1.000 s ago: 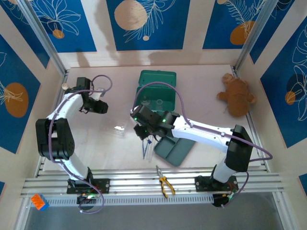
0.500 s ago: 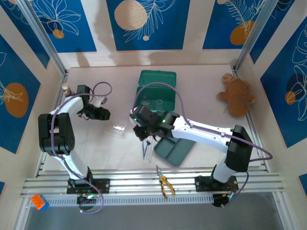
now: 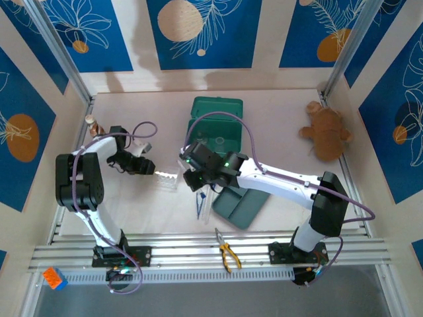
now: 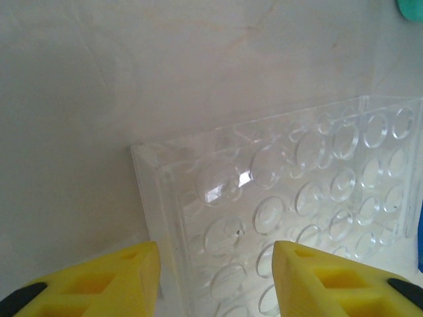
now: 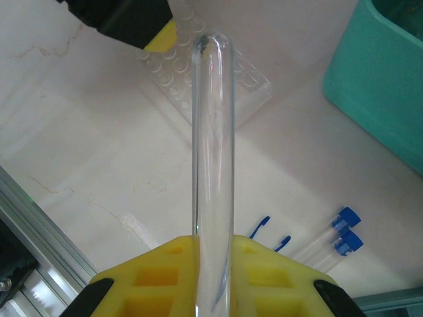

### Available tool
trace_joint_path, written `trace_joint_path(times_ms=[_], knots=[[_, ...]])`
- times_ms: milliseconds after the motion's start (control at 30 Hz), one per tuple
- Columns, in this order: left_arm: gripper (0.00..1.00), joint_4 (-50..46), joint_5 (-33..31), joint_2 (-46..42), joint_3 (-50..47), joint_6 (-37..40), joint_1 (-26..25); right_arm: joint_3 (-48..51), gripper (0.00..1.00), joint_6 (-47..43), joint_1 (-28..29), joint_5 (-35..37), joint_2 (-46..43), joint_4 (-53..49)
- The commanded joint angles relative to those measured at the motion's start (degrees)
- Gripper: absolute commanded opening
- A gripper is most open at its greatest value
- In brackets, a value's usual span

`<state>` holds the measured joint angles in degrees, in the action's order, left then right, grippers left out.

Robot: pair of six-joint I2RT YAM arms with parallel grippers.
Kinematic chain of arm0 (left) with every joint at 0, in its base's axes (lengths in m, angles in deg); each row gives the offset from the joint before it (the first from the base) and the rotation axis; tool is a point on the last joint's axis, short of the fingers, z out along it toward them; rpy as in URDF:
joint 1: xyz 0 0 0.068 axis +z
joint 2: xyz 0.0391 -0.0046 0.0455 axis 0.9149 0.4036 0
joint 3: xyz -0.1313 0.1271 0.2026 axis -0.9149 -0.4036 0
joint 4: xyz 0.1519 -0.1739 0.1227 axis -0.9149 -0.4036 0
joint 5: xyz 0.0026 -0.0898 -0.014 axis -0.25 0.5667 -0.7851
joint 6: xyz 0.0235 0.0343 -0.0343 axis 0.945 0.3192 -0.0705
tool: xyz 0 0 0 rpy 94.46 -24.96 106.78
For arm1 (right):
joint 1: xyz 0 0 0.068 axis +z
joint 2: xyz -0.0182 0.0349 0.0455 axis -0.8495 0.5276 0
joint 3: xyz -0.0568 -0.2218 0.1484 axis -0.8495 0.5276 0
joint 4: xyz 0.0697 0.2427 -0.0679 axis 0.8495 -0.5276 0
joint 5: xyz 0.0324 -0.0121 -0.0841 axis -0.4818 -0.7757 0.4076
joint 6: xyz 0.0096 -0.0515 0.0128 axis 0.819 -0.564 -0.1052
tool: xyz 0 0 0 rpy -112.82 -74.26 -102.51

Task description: Organize the chemistry lab equipment

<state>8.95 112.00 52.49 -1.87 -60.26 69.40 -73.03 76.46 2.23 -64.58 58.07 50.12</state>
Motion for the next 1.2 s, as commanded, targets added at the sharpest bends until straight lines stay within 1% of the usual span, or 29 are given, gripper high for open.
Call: trace_joint_path(times_ms=[0, 100, 233, 367, 500, 600, 667, 833, 1067, 1167], knots=[[0.48, -4.2, 5.1, -0.1, -0.8, 2.2, 0.3, 0.1, 0.15, -0.6, -0.6, -2.2, 1.1, 0.7], [0.48, -6.5, 7.6, -0.3, -1.0, 3.6, 0.3, -0.4, 0.15, -1.2, -0.9, -3.3, 1.9, 1.1], [0.48, -5.8, 4.5, -1.9, -1.9, 3.4, 0.4, -0.7, 0.15, -2.3, -1.4, -4.5, 3.0, 1.9], [0.49, -5.2, 1.9, -4.8, -1.6, 1.8, 1.8, -1.1, 0.15, -4.8, -1.5, -5.9, 3.6, 2.9], [0.49, -6.9, 2.3, -7.5, 0.3, 0.9, 3.8, -2.4, 0.15, -7.3, -1.9, -8.7, 5.0, 3.5], [0.49, -8.5, 3.4, -9.8, 1.4, 0.3, 4.4, -4.3, 0.15, -8.6, -1.9, -10.9, 6.8, 3.3], [0.49, -9.5, 5.1, -11.5, 1.8, 0.2, 4.4, -5.6, 0.15, -9.4, -1.9, -12.6, 7.9, 3.5], [0.49, -12.8, 12.0, -13.8, 2.7, 1.4, 4.6, -8.5, 0.15, -10.9, -1.9, -16.0, 10.7, 3.9], [0.49, -15.7, 22.3, -13.4, 2.6, 3.6, 6.4, -11.5, 0.15, -11.4, -2.4, -17.2, 13.3, 3.2], [0.49, -17.0, 24.3, -12.9, 2.8, 4.5, 6.6, -12.1, 0.15, -11.3, -2.6, -17.4, 14.0, 3.2]])
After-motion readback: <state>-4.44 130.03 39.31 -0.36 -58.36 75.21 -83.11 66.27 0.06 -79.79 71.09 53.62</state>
